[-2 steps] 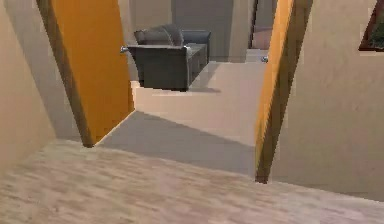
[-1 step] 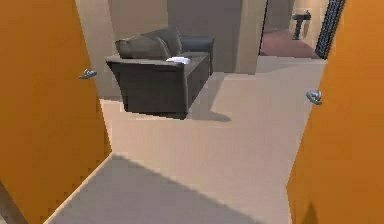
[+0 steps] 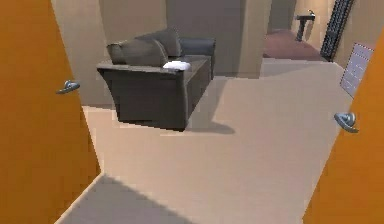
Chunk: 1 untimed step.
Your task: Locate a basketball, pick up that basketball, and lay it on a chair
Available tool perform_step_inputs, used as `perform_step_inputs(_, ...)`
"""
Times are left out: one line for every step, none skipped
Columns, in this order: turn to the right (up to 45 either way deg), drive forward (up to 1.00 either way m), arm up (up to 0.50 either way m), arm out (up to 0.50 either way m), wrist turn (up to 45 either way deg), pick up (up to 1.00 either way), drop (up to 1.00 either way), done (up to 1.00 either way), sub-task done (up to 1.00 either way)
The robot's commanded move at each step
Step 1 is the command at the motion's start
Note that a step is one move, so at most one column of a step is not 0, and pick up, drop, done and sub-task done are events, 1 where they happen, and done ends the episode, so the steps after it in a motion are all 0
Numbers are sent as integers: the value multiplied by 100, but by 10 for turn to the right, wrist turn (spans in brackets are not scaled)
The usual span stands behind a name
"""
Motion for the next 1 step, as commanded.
perform_step_inputs(30, 0, 0, 0, 0, 0, 0, 0, 0)
